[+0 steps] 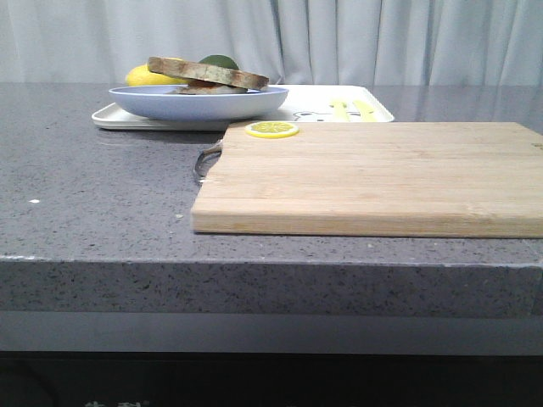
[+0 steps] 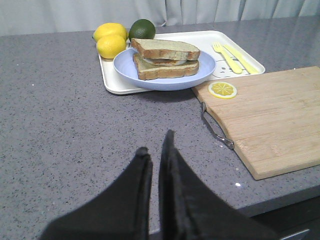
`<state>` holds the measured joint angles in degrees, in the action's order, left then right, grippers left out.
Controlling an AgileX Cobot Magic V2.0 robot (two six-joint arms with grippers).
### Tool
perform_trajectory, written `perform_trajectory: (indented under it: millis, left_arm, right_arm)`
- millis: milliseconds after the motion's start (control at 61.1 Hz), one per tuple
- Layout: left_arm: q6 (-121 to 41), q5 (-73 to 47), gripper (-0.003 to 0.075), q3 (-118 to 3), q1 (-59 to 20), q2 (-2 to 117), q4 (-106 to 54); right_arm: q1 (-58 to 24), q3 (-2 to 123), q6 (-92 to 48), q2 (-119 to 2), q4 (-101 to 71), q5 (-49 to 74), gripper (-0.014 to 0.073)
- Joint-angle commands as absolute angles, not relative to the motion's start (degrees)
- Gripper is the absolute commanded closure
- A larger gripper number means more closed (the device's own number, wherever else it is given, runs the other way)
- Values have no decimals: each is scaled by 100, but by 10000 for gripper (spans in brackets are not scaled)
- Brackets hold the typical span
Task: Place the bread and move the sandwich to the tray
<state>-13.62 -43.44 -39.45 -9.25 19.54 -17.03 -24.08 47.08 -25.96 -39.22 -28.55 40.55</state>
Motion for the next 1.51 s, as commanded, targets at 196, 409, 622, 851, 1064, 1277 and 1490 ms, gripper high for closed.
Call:
perform_trajectory:
  millis: [196, 409, 622, 851, 1064, 1277, 1490]
  left_arm:
    - [-1356, -3863, 741, -4076, -975, 2002, -1796]
    - [-1356, -3863, 741, -4076, -975, 2002, -1796]
    - [-1356, -3863, 741, -4076, -975, 2002, -1796]
    - [-1246, -3665, 741, -3897, -975, 1774, -1214]
    - [-126, -2488, 741, -2757, -965, 1231, -200]
    - [-126, -823, 741, -1343, -755, 732, -209]
    - [-84, 213, 741, -331, -700, 157, -209]
  right_arm:
    - [-2372, 4852, -2636, -3899, -3027, 3734, 662]
    - [-2372, 4852, -2636, -3899, -3027, 3734, 662]
    - [-2372, 4852, -2636, -3899, -3027, 3734, 662]
    - [-2372, 4852, -2636, -3899, -3027, 3734, 662]
    - [-2372, 4852, -2636, -3899, -3027, 3734, 662]
    - [-2372, 4852, -2636, -3899, -3027, 3734, 662]
    - [-2372, 4852, -2636, -3899, -3027, 3734, 662]
